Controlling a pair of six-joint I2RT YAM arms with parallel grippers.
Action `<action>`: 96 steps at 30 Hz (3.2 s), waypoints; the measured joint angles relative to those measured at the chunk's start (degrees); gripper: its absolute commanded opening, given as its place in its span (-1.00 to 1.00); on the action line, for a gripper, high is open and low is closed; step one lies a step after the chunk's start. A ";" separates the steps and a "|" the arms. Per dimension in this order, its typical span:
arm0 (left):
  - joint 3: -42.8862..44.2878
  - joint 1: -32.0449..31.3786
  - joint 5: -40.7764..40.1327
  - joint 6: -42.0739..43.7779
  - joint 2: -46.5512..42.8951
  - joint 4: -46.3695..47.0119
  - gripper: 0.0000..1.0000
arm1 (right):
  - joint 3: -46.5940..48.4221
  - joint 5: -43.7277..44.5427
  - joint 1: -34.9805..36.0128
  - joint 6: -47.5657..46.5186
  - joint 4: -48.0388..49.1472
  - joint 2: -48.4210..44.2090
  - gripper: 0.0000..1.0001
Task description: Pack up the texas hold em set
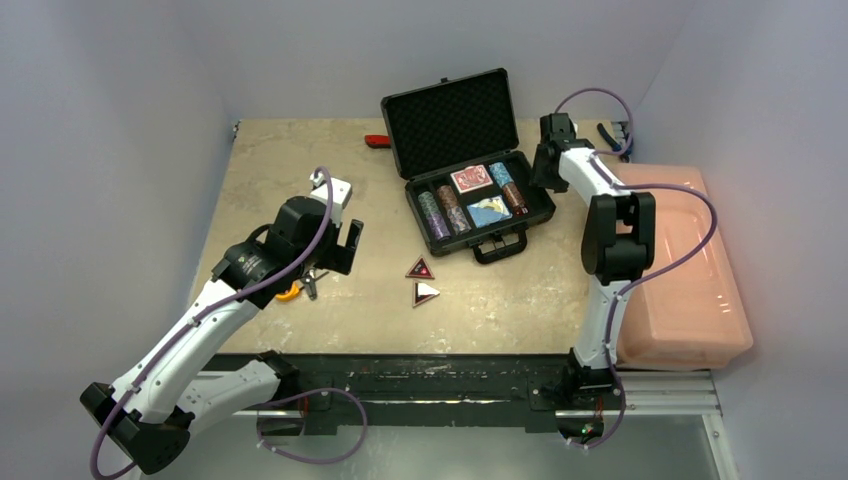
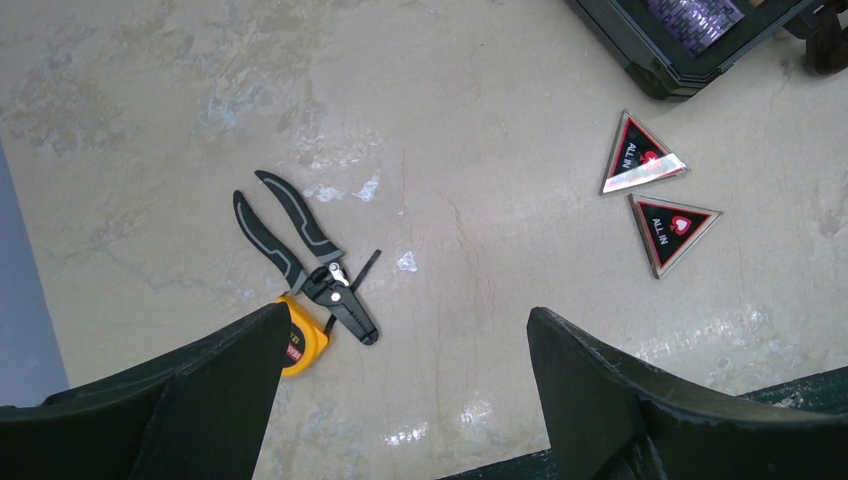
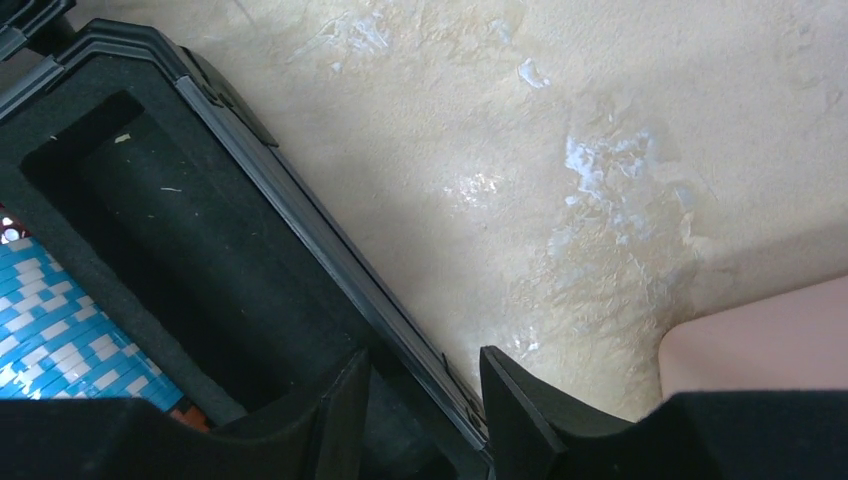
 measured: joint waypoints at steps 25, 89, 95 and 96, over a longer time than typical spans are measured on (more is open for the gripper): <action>0.00 0.00 0.55 0.00 0.00 0.02 0.76 | -7.32 -8.59 -1.16 -1.55 8.11 -2.45 -0.47; 0.00 0.00 -0.11 0.00 -0.04 -0.15 0.76 | -27.23 -13.66 28.92 11.08 4.81 -30.75 0.98; -0.02 0.00 -0.15 0.00 -0.07 -0.17 0.76 | -29.44 -13.57 34.56 16.35 5.11 -31.28 0.98; 0.00 0.00 -0.15 0.00 -0.07 -0.17 0.76 | -29.55 -13.51 35.52 16.90 5.20 -31.21 0.98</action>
